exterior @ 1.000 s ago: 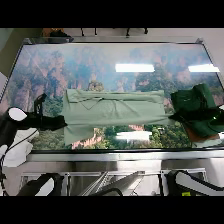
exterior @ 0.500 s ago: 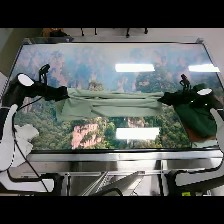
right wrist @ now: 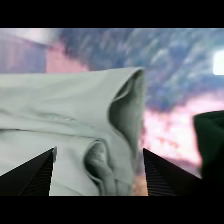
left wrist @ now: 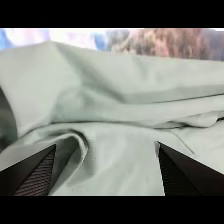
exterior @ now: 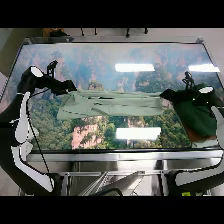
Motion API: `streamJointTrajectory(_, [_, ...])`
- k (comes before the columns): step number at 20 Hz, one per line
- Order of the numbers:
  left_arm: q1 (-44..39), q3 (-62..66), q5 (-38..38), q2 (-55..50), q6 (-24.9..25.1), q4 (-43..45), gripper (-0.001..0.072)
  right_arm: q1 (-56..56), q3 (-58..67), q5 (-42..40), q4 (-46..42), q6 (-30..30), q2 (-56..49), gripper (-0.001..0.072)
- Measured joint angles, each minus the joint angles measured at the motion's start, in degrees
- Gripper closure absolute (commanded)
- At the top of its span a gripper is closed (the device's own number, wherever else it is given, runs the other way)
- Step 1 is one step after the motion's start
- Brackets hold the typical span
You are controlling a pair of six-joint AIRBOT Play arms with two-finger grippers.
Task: Fold the shirts.
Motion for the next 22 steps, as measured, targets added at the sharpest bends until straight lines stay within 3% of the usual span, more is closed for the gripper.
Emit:
streamJointTrajectory(8, [-1.18, 11.37, -7.65, -1.38, -1.11, -0.44, 0.0015, 1.79, 1.16, 2.19, 0.00, -0.42, -5.51, 0.0119])
streamJointTrajectory(9, [-1.53, 11.93, -8.33, -1.40, -1.18, -0.48, 0.0016, 2.38, 1.25, 2.21, 0.15, -0.68, -6.05, 0.0242])
streamJointTrajectory(10, [-1.90, 12.35, -8.87, -1.42, -1.60, -0.55, 0.0101, 2.99, 1.25, 2.23, 0.13, -0.68, -6.54, 0.0421])
streamJointTrajectory(12, [-2.86, 12.87, -9.60, -1.51, -2.23, -0.59, 0.0538, 3.96, 1.16, 3.08, -0.09, -0.87, -7.23, 0.0643])
streamJointTrajectory(13, [-3.56, 13.00, -9.94, -1.53, -2.49, -0.59, 0.0665, 4.28, 1.16, 3.74, -0.02, -1.36, -7.41, 0.0696])
streamJointTrajectory(14, [-4.37, 13.14, -9.94, -1.55, -2.62, -0.59, 0.0693, 4.50, 1.27, 4.31, 0.22, -1.66, -7.48, 0.0697])
streamJointTrajectory(18, [-9.99, 13.29, -8.50, -2.95, -3.06, -0.87, 0.0693, 4.74, 4.07, 8.13, 1.03, -2.69, -6.47, 0.0697])
streamJointTrajectory(22, [-18.97, 13.31, -3.43, -8.48, -3.10, -5.11, 0.0693, 3.02, 11.72, 16.48, 1.95, 0.22, -3.89, 0.0698])
